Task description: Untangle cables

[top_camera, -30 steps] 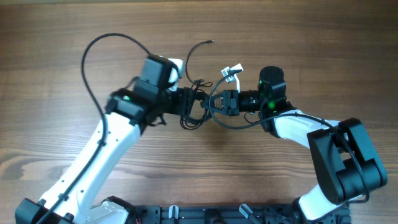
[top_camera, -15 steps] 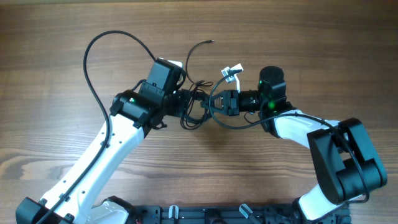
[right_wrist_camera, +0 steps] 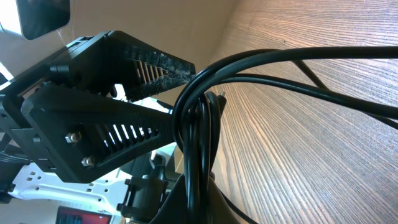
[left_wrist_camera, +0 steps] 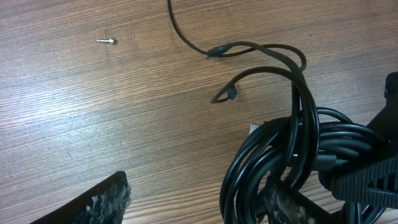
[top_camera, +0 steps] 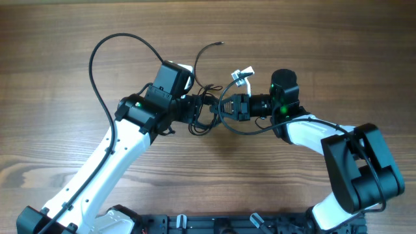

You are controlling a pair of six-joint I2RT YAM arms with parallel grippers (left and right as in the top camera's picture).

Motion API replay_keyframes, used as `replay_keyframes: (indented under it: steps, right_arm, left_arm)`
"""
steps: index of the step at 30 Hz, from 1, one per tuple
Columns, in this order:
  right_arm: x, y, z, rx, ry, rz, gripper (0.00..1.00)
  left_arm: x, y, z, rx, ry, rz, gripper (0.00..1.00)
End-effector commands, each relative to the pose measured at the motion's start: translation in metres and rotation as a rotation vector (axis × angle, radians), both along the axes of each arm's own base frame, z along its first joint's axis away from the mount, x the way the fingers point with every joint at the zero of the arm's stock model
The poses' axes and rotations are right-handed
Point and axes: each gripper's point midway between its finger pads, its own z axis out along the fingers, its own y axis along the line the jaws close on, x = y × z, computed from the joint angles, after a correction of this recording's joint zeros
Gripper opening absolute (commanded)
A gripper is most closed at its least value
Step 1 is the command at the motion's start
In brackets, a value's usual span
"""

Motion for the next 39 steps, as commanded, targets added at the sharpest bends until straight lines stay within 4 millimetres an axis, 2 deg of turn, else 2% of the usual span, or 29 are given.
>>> replay_keyframes:
  steps: [1, 3, 8, 13, 17, 19, 21, 22, 24, 26, 29, 36, 39]
  right_arm:
    - [0.001, 0.0, -0.002, 0.003, 0.003, 0.009, 0.06]
    - [0.001, 0.0, -0.002, 0.003, 0.003, 0.008, 0.06]
    - [0.001, 0.0, -0.002, 0.003, 0.003, 0.008, 0.06]
    - [0.001, 0.0, -0.001, 0.003, 0.003, 0.008, 0.06]
    - [0.001, 0.0, -0.001, 0.003, 0.003, 0.008, 0.06]
    - [0.001, 0.0, -0.001, 0.003, 0.002, 0.009, 0.06]
    - [0.0, 0.0, -0.001, 0.004, 0.003, 0.01, 0.06]
    - [0.0, 0.0, -0.001, 0.006, 0.003, 0.016, 0.06]
    - [0.0, 0.0, -0.001, 0.005, 0.001, 0.015, 0.06]
    - [0.0, 0.0, -0.001, 0.006, 0.001, 0.016, 0.06]
    - [0.0, 0.0, -0.001, 0.005, 0.003, 0.015, 0.06]
    - [0.0, 0.0, -0.001, 0.006, 0.003, 0.015, 0.06]
    - [0.0, 0.0, -0.001, 0.005, 0.003, 0.015, 0.06]
  left_arm:
    - [0.003, 0.004, 0.002, 0.025, -0.019, 0.0, 0.71]
    - [0.003, 0.006, -0.001, 0.036, -0.016, 0.005, 0.7]
    - [-0.001, -0.012, -0.006, 0.026, -0.009, -0.046, 0.68]
    - [-0.003, -0.022, -0.029, 0.059, 0.049, -0.072, 0.69]
    - [-0.006, -0.029, -0.029, 0.025, 0.063, -0.093, 0.69]
    - [-0.006, -0.027, -0.03, 0.031, 0.063, -0.09, 0.7]
    - [-0.001, -0.017, -0.029, 0.08, 0.039, -0.057, 0.69]
    - [0.001, -0.013, -0.029, 0.1, 0.029, -0.044, 0.69]
    - [0.003, -0.018, -0.022, 0.07, 0.015, -0.051, 0.74]
    - [0.004, -0.032, 0.007, -0.021, -0.027, -0.085, 0.79]
    - [0.004, -0.031, 0.034, -0.039, -0.101, -0.108, 0.79]
    - [0.001, -0.008, 0.03, 0.062, -0.095, -0.043, 0.73]
    - [0.0, -0.004, 0.019, 0.083, -0.064, -0.015, 0.72]
